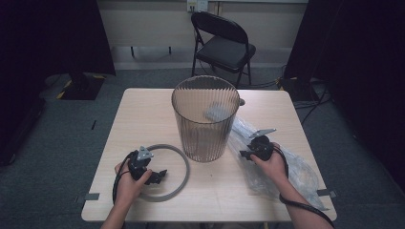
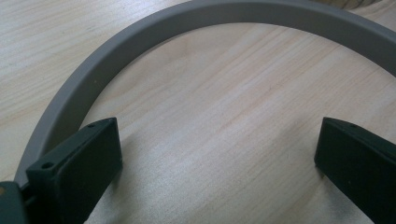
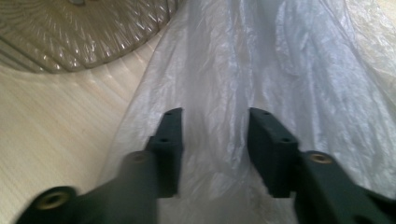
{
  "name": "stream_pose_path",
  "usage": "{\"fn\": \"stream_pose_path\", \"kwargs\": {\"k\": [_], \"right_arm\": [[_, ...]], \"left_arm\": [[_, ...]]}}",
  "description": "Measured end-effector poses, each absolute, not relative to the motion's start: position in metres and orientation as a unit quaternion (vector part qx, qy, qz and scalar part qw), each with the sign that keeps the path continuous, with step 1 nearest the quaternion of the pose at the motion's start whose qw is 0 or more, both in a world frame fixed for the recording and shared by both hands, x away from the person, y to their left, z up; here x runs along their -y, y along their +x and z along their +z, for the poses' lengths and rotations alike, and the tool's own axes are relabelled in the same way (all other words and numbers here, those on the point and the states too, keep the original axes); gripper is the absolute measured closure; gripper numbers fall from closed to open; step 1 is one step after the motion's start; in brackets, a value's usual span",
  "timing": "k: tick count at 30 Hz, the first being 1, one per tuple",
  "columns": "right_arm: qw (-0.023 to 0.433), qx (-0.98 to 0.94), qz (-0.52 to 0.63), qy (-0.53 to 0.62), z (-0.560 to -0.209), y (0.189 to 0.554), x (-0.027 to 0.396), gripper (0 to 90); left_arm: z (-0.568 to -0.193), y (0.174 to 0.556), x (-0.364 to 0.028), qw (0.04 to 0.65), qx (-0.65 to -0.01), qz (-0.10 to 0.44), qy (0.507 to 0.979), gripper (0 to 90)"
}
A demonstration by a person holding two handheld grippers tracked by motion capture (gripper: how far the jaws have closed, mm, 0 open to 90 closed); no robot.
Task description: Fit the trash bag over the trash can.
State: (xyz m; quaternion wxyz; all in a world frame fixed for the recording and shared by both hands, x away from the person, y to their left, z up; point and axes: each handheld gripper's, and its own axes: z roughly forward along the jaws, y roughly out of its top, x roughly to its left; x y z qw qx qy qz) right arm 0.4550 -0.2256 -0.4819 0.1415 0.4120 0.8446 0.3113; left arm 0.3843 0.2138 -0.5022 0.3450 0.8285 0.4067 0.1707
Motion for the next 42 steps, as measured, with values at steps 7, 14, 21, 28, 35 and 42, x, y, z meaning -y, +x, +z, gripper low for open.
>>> {"fn": "stream_pose_path", "kwargs": {"k": [7,14,21,28,35,42], "right_arm": [[0.134,-0.846,0.305,0.415,-0.48,0.445,0.244,79.6],[0.119,-0.832,0.32,0.437,-0.481,0.419,0.269,80.8],[0.138,-0.811,0.342,0.453,-0.47,0.399,0.288,35.9],[0.174,-0.819,0.341,0.428,-0.447,0.414,0.265,25.2],[0.173,-0.828,0.333,0.416,-0.455,0.448,0.231,26.2],[0.153,-0.836,0.318,0.42,-0.47,0.46,0.225,58.7]], "left_arm": [[-0.502,0.384,-0.214,0.345,-0.407,0.171,0.829,0.1],[-0.502,0.384,-0.214,0.345,-0.407,0.171,0.829,0.1],[-0.502,0.384,-0.214,0.345,-0.407,0.171,0.829,0.1],[-0.502,0.384,-0.214,0.345,-0.407,0.171,0.829,0.1],[-0.502,0.385,-0.214,0.345,-0.405,0.17,0.829,0.0],[-0.502,0.385,-0.214,0.345,-0.404,0.17,0.83,0.0]]}}
